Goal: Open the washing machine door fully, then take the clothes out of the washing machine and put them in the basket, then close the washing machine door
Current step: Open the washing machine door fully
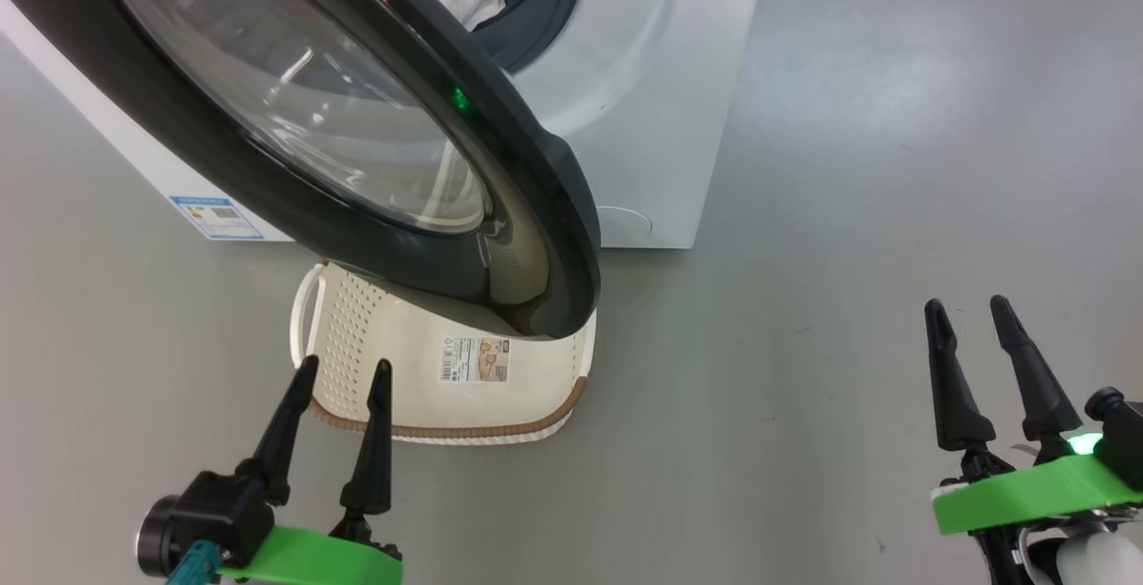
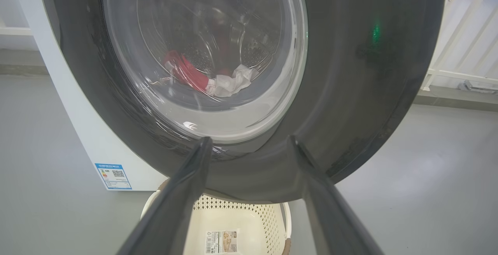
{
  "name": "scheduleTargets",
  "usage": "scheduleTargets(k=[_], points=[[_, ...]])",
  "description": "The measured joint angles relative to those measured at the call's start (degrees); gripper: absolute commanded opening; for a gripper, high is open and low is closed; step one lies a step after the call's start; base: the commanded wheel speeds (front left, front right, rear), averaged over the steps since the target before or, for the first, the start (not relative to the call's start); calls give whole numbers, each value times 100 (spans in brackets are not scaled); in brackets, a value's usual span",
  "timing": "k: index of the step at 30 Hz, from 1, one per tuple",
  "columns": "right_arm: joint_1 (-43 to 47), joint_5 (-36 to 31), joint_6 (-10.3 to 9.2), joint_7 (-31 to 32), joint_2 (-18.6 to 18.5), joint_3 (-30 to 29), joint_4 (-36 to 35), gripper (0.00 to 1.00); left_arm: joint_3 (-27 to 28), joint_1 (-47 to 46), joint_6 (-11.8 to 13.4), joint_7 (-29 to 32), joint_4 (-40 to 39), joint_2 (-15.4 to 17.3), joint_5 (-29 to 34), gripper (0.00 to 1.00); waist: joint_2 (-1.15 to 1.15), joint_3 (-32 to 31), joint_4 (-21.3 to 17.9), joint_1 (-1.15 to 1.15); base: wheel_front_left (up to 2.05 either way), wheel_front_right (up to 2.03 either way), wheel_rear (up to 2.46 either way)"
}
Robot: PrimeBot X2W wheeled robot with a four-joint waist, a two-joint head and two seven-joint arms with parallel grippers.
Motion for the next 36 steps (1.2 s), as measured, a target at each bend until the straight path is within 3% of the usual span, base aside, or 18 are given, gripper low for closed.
scheduleTargets(k=[8,32,33,34,35,36], points=[[357,-470,4,0,235,-331,-237,100,30,-1,0,0,-23,-1,59,100,0,18,25,0,0,0,0],[362,-533,4,0,328,-193,-55,100,4,0,4,0,-23,-2,59,100,0,-15,89,0,0,0,0],[360,-485,4,0,328,-155,-64,47,-3,0,4,0,-23,-2,59,100,0,-18,96,0,0,0,0],[355,-401,4,0,335,-133,-69,29,-14,0,4,0,-23,-2,58,100,0,-21,105,0,0,0,0],[348,-315,4,0,337,-122,-76,0,-29,0,4,0,-23,-2,59,100,0,-25,113,0,0,0,0],[340,-238,4,0,335,-105,-87,0,-44,1,4,0,-23,-1,58,100,0,-29,123,0,0,0,0]])
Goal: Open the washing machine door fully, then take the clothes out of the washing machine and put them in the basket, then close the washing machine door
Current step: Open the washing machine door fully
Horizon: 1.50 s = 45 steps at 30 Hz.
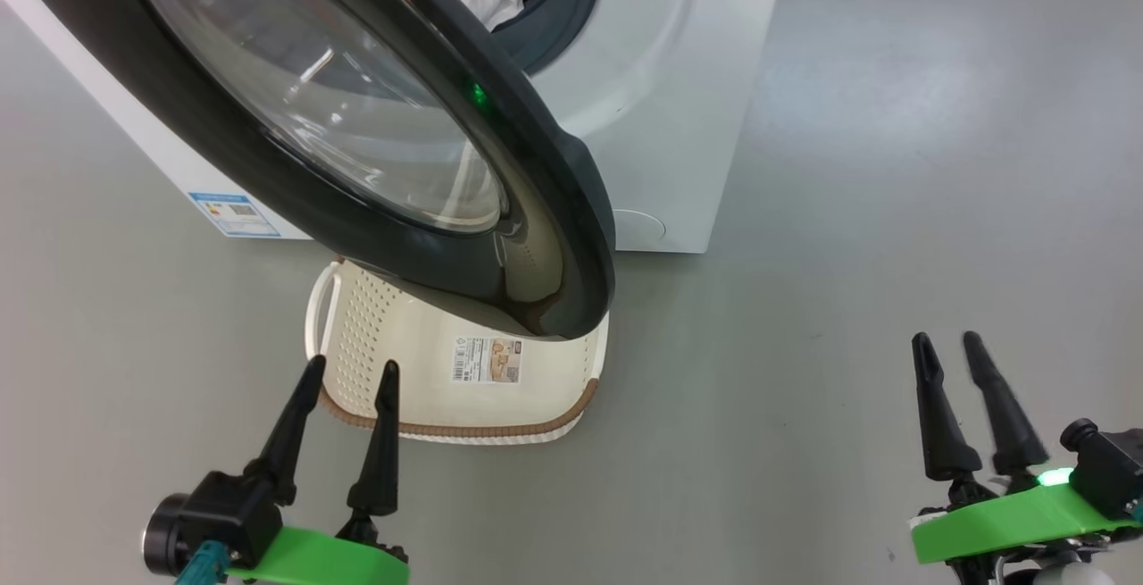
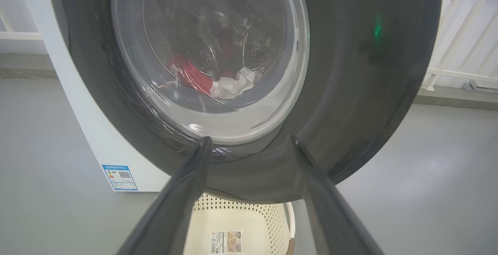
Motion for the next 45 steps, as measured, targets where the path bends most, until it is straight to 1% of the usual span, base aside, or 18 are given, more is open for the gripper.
scheduleTargets(k=[6,8,13,22,29,34,38,41,45], points=[[-279,513,0,0,-22,344,-20,0,-67,5,3,0,-4,-1,0,100,0,-27,89,0,0,0,0],[-476,779,0,0,-32,454,-23,0,-92,9,3,0,-5,-1,-1,100,0,-38,134,0,0,0,0],[-919,1515,-1,0,-188,896,31,0,-226,32,5,0,-10,1,-19,100,0,-72,270,0,0,0,0],[-1870,2676,-1,0,-689,1746,207,0,-603,123,58,0,-11,5,-151,100,0,-76,592,0,0,0,0],[-2556,4034,-1,3,-1243,2750,408,0,-845,119,145,0,-42,8,-275,100,0,-25,867,0,0,0,0],[-3091,4847,-1,233,-1583,3317,410,0,-957,114,166,0,-56,11,-333,100,0,39,1023,0,0,0,0],[-3336,5487,-1,569,-1768,3602,405,0,-1044,110,207,0,-83,9,-377,100,0,88,1126,0,0,0,0],[-3443,5816,-2,839,-1913,3768,397,0,-1106,103,215,0,-96,9,-394,100,0,118,1204,0,0,0,0],[-3526,6073,-3,1017,-2086,3912,333,0,-1170,97,257,0,-97,9,-476,100,0,125,1316,0,0,0,0]])
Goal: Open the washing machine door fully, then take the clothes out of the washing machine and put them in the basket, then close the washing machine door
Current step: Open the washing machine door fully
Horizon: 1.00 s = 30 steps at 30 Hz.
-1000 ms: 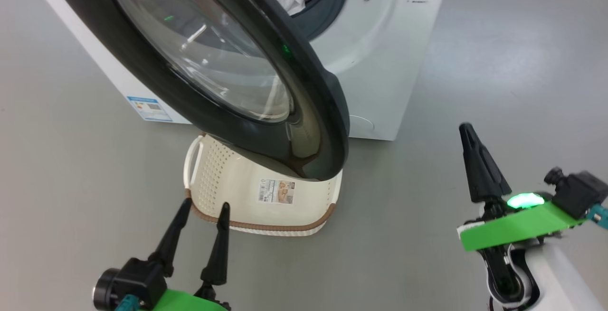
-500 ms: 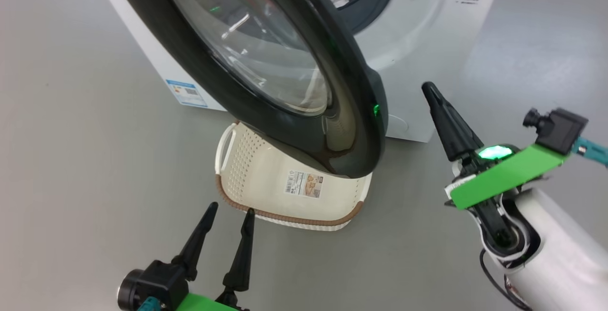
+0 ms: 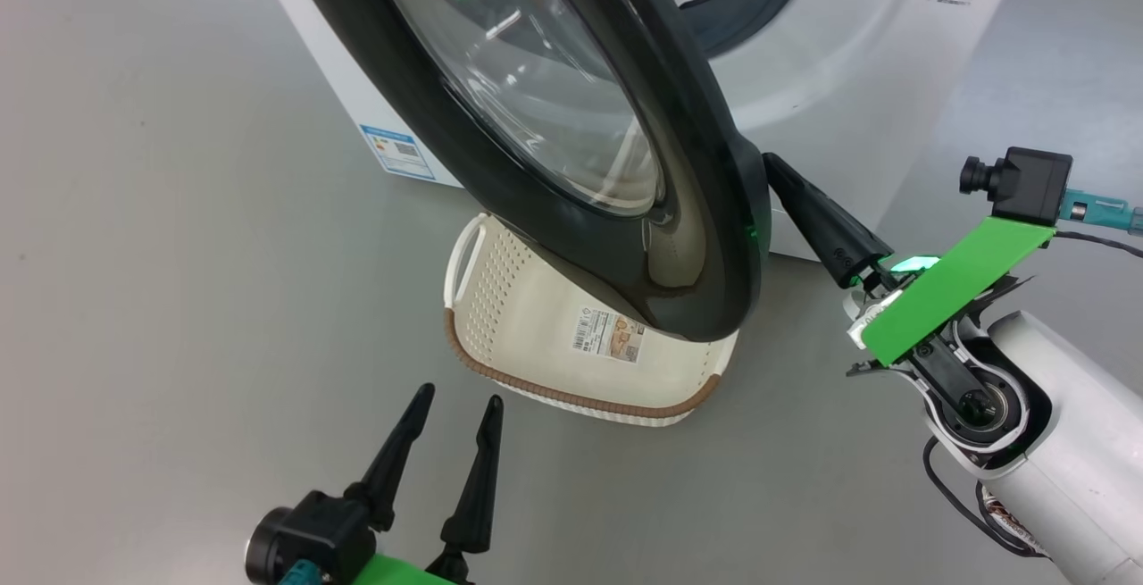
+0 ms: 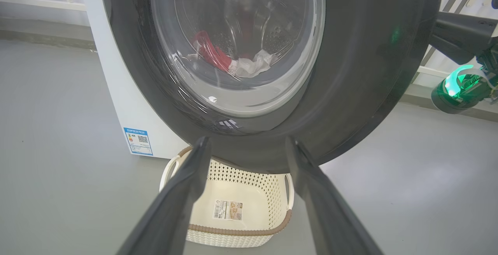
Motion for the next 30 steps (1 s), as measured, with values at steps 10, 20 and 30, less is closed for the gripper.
scheduleTargets(k=[10,20,30], points=[[9,290,-5,274,-52,356,-80,0,-32,11,51,0,0,0,-42,100,0,-192,250,0,0,0,0],[139,343,-5,399,11,633,-151,0,-48,172,99,0,16,1,-42,100,0,-449,630,0,0,0,0],[253,368,-5,575,247,892,-54,0,-34,262,168,0,36,4,-41,100,0,-616,1012,0,0,0,0]])
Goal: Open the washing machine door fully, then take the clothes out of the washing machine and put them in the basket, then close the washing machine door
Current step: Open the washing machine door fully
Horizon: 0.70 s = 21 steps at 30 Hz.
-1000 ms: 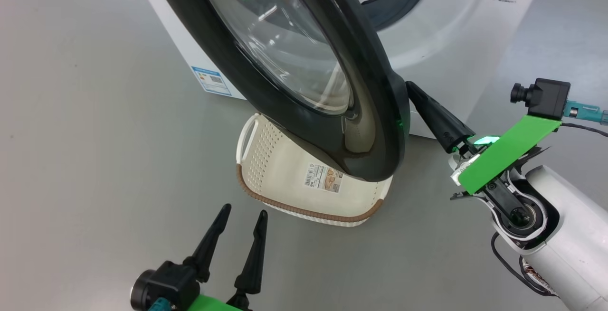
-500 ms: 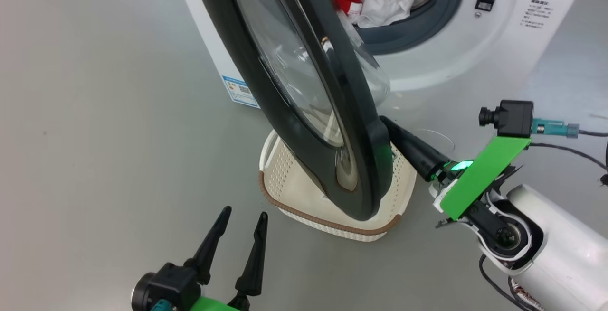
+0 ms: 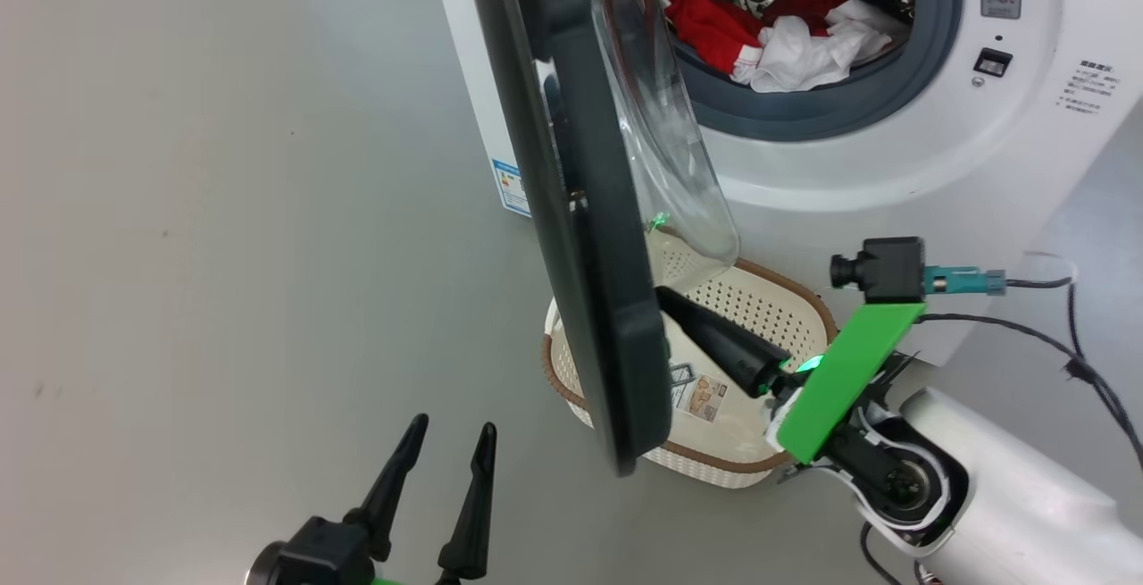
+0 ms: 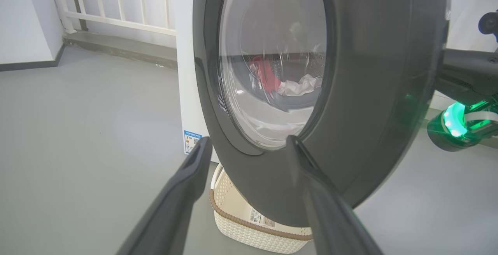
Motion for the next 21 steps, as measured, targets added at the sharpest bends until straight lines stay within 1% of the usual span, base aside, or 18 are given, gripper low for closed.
scheduleTargets(k=[8,15,21], points=[[-66,0,0,186,390,208,221,0,163,110,202,0,-86,1,2,100,0,-34,106,0,0,0,0],[-203,0,0,187,616,319,423,0,249,116,280,0,-130,0,2,100,0,-33,133,0,0,0,0],[-271,0,0,227,751,361,498,0,352,196,288,0,-204,1,2,100,0,-36,143,0,0,0,0]])
